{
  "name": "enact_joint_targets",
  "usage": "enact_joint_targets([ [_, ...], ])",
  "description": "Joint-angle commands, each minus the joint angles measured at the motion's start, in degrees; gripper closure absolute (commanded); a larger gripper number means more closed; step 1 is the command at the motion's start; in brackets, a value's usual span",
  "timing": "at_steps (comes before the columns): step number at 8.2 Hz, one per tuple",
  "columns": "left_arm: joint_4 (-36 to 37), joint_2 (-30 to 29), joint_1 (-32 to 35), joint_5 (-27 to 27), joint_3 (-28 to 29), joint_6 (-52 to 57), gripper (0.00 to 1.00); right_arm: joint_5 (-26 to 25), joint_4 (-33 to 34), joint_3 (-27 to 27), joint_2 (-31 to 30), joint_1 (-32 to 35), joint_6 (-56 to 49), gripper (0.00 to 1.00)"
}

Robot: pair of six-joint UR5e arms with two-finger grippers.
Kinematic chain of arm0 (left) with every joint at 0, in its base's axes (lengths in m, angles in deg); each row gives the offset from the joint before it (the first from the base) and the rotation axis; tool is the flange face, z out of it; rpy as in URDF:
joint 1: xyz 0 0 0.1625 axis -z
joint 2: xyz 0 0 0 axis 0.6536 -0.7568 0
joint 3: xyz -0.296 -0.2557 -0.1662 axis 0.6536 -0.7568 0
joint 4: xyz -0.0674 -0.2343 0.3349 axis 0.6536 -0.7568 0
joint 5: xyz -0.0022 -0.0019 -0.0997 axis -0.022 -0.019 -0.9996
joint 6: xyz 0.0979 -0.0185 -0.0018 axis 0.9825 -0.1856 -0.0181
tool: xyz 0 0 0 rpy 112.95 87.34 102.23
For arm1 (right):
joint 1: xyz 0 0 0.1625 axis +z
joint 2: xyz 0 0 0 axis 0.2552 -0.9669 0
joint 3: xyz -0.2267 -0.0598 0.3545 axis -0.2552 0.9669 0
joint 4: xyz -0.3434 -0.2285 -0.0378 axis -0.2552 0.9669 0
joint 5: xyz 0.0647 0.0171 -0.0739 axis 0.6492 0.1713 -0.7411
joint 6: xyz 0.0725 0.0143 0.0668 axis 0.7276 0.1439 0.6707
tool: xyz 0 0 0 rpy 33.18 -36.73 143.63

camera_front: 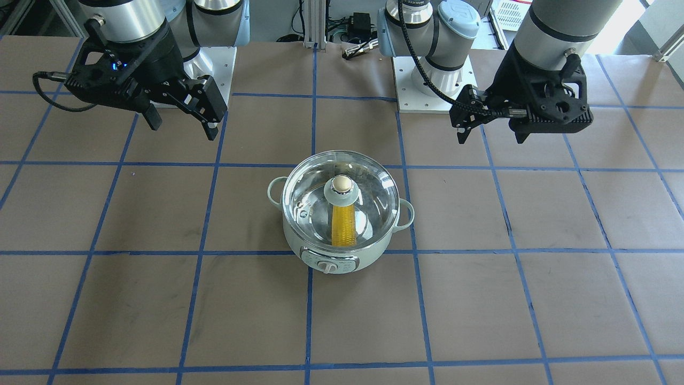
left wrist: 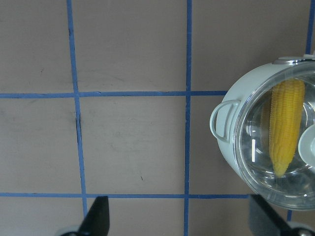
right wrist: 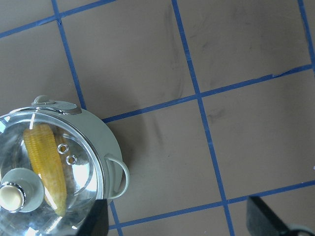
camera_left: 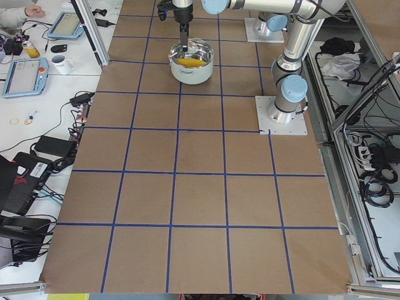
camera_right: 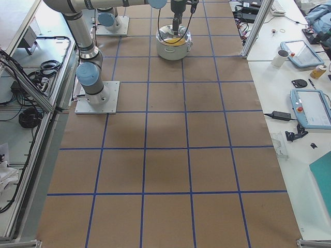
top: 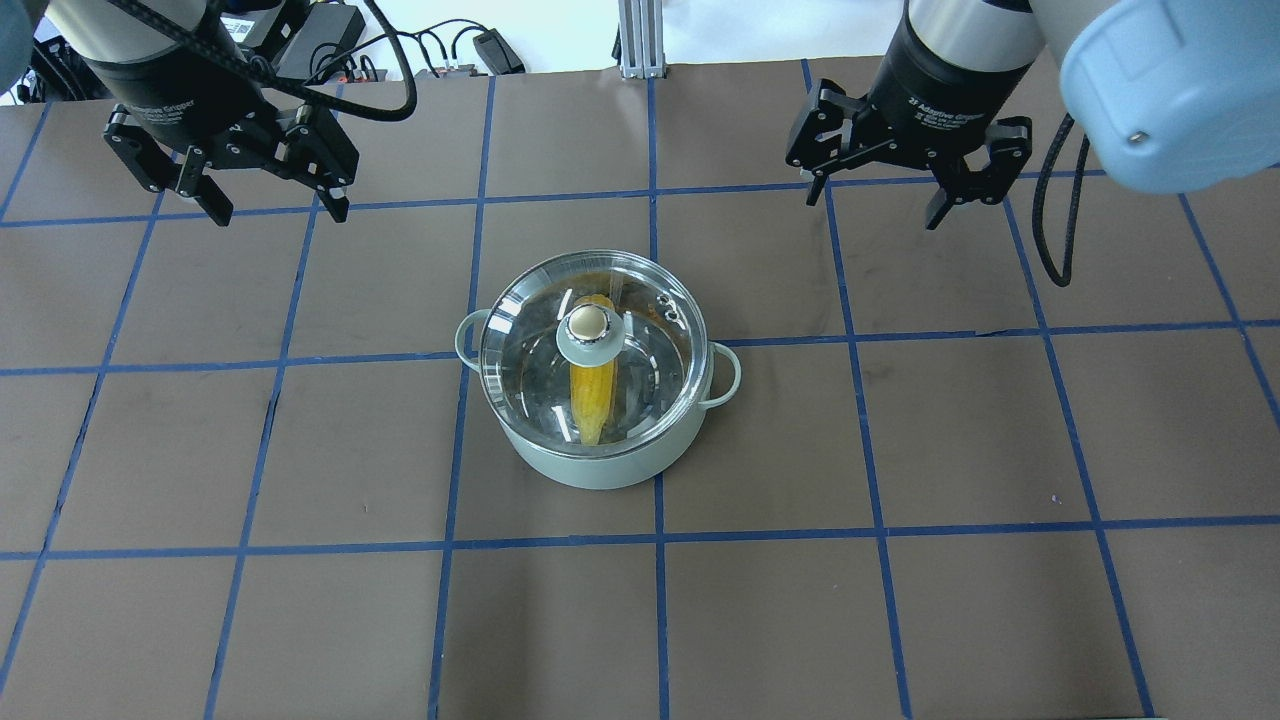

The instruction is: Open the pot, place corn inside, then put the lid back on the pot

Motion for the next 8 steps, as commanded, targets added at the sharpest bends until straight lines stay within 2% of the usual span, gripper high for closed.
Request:
enact_joint_targets([
  [1,0.0,-0.08,0.0,-0.02,0.03,0.0,0.0,0.6,0.73,-0.02,1.43,2.46,0.04,0.0],
  [8,0.0,-0.17,0.0,-0.02,-0.05,0.0,0.0,0.33,0.03,-0.02,1.17,2.55,-0.14,0.0],
])
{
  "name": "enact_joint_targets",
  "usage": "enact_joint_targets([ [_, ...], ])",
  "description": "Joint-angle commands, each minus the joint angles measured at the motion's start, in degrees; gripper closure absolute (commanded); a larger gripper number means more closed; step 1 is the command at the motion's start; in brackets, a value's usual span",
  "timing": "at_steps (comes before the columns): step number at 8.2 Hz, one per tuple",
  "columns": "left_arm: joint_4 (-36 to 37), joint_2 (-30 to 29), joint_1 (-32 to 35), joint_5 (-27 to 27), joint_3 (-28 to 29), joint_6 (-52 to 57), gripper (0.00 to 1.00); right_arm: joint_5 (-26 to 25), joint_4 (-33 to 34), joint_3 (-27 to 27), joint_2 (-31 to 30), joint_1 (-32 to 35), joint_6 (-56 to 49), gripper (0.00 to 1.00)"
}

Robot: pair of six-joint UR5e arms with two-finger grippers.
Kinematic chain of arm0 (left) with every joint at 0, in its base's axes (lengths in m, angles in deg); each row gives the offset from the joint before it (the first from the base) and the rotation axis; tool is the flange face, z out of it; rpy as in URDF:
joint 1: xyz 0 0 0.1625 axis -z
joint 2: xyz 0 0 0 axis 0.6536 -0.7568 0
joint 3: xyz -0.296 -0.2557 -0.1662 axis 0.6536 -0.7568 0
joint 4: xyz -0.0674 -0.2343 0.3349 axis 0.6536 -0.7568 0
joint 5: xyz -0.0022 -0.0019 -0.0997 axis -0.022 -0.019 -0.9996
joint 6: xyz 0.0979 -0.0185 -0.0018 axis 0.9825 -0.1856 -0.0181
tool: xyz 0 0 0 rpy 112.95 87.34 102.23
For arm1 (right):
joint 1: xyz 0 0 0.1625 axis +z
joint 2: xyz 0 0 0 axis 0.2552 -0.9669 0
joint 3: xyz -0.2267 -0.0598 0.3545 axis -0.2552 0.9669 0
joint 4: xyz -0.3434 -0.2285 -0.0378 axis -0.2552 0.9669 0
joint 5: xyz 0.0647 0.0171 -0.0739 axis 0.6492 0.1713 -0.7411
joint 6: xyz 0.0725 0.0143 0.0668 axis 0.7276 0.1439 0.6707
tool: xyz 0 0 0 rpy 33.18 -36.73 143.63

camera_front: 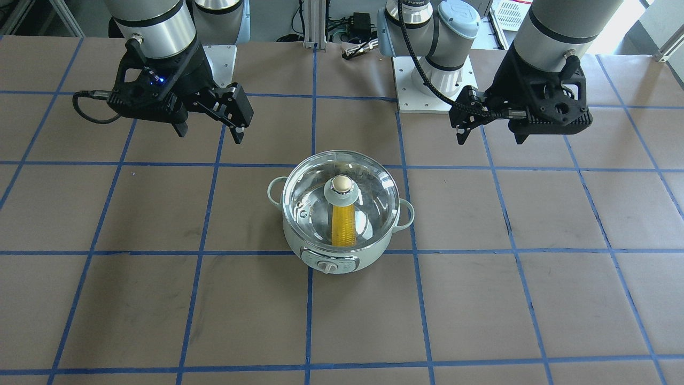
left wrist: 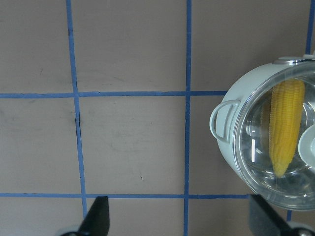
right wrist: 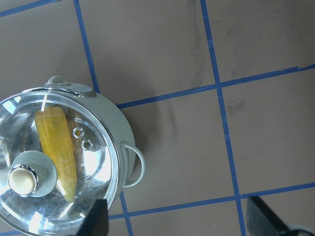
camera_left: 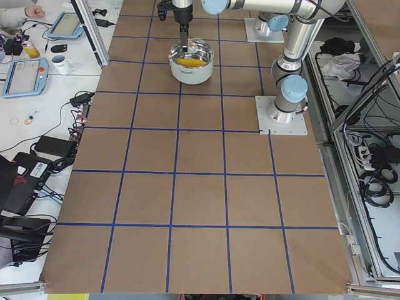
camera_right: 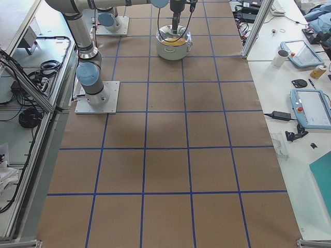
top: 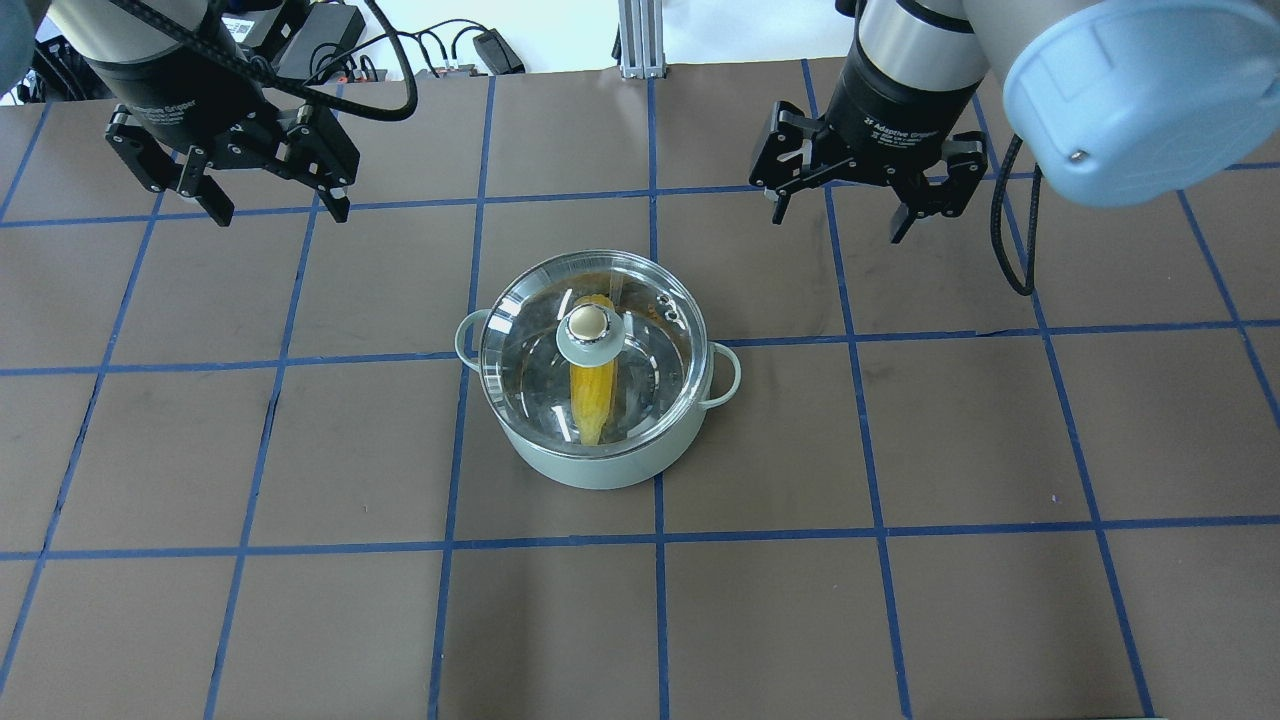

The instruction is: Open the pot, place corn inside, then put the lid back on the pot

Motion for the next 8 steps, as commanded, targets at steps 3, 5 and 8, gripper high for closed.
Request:
enact_joint_targets([
  [3,-0.1,-0.16,0.0,0.04,-0.07,0.0,0.0,-2.79,0.21,0.53,-0.08,-0.64,-2.14,0.0],
  [5,-0.1,-0.16,0.0,0.13,-0.07,0.0,0.0,-2.88,0.21,0.7,-0.08,-0.73,-2.32,0.0],
  [8,-0.1,-0.25,0.0,0.13,-0.41,0.0,0.0,-2.79,0.3,0.53,-0.08,-0.73,-2.32,0.0],
])
